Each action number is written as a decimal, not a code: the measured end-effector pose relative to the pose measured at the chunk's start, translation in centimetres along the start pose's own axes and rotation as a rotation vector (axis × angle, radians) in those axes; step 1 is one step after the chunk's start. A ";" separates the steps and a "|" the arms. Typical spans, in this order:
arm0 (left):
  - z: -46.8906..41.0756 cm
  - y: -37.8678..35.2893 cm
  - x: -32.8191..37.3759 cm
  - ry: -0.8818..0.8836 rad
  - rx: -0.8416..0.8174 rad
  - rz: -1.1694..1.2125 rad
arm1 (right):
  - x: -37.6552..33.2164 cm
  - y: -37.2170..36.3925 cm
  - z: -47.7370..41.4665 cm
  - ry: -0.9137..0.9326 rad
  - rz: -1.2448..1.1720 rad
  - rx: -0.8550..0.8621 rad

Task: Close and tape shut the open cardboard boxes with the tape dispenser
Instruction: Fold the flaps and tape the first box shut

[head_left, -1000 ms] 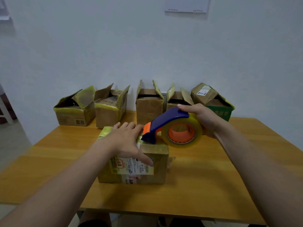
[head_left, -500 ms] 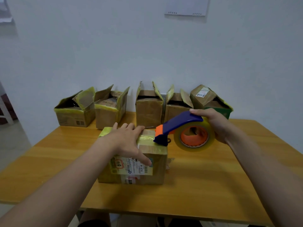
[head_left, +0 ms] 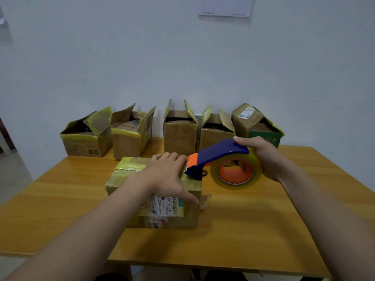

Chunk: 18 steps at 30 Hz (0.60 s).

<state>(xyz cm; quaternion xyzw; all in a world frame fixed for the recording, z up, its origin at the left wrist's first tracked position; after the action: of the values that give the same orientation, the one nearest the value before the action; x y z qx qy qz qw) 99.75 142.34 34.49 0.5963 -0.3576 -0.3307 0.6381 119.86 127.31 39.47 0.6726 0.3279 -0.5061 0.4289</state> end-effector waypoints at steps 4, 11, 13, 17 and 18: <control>0.2 0.1 0.0 0.003 0.000 0.002 | 0.4 0.5 0.1 0.003 0.017 -0.009; 0.7 0.4 0.5 0.017 -0.015 0.006 | 1.4 4.1 1.7 -0.015 -0.004 0.033; 0.6 0.3 0.5 0.019 -0.013 0.000 | 1.8 3.9 1.7 -0.015 0.023 0.028; 0.6 0.2 0.5 0.026 -0.016 -0.011 | 1.5 3.5 0.9 -0.002 0.098 0.018; 0.6 0.2 0.5 0.026 -0.016 -0.013 | 1.2 3.5 0.6 0.005 0.125 0.008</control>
<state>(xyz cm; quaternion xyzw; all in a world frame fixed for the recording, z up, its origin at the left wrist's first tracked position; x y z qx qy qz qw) 99.48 141.60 34.73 0.5975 -0.3429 -0.3300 0.6454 123.02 125.28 39.07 0.6947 0.2842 -0.4782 0.4560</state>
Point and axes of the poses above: each hand's wrist, its own z-axis away from the middle knuckle, its own y-axis out of the back of the hand, x = y × z, the point moved 3 cm from there along -z, towards the middle knuckle, and after that the axes turned 3 degrees about y, right-handed, at the moved point
